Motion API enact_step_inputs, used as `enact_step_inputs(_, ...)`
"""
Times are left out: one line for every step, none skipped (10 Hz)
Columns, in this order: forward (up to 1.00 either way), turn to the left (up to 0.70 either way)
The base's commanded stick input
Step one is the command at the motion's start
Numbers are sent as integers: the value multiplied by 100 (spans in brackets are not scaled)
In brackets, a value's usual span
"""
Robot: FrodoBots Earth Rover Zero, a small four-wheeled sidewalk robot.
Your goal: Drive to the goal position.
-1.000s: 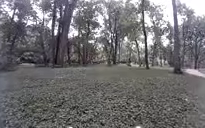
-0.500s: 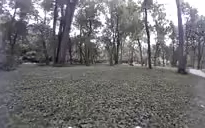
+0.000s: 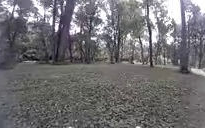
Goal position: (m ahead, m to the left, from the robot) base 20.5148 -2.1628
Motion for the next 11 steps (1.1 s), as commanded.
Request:
enact_step_inputs(70, 0)
enact_step_inputs(70, 0)
enact_step_inputs(70, -2)
enact_step_inputs(70, -11)
enact_step_inputs(70, -14)
enact_step_inputs(70, -14)
enact_step_inputs(70, -14)
enact_step_inputs(70, -14)
enact_step_inputs(70, -14)
enact_step_inputs(70, -14)
enact_step_inputs(70, -6)
